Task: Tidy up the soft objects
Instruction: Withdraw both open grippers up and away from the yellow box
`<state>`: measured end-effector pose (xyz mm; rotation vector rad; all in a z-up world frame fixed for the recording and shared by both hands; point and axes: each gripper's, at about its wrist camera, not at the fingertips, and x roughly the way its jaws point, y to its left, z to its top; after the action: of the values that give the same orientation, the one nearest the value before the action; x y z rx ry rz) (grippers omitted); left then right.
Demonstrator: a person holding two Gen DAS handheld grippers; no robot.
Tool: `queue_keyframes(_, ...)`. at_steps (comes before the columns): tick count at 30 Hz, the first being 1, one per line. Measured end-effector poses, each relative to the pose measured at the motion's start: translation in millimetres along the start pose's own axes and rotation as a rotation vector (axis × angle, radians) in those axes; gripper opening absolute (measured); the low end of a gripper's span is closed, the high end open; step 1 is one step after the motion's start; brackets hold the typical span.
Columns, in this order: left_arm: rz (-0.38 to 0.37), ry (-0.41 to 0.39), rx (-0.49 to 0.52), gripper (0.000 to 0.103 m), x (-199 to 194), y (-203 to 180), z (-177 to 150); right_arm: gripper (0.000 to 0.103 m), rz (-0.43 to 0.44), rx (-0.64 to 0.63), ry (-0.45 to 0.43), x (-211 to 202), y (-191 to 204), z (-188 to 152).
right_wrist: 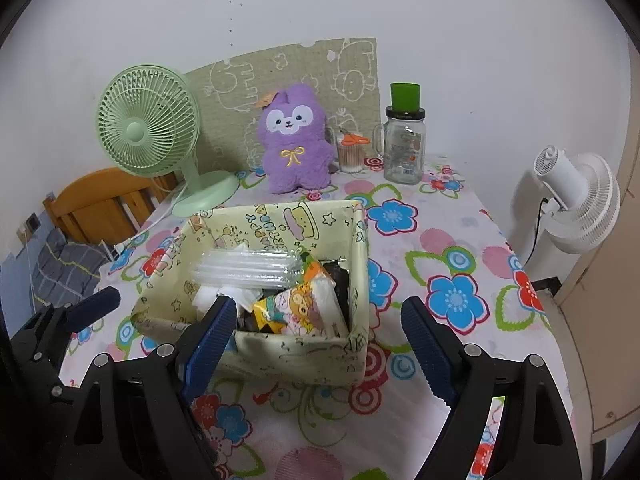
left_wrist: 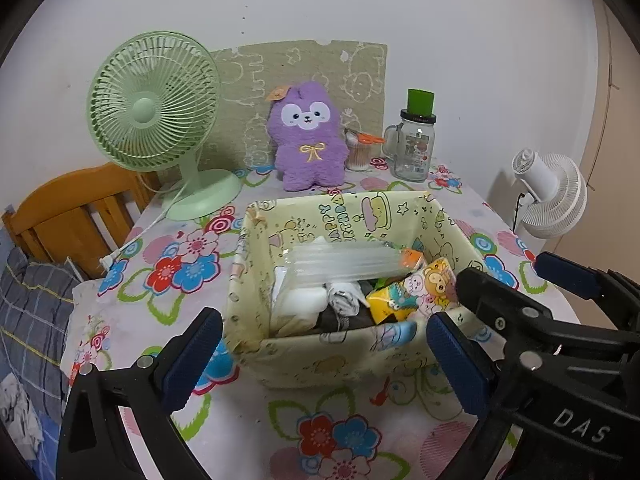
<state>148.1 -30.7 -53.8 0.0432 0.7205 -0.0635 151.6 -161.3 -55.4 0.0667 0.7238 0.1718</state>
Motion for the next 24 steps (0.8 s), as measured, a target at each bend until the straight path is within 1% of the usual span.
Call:
queue_keyframes(11, 0.003, -0.014, -0.021, 0.103, -19, 12, -14, 0.087, -0.014, 0.009, -0.009, -17, 1, -13)
queue_keyframes(24, 0.011, -0.054, -0.041, 0.103, -52, 22, -31, 0.089, -0.021, 0.003, -0.048, -48, 5, -27)
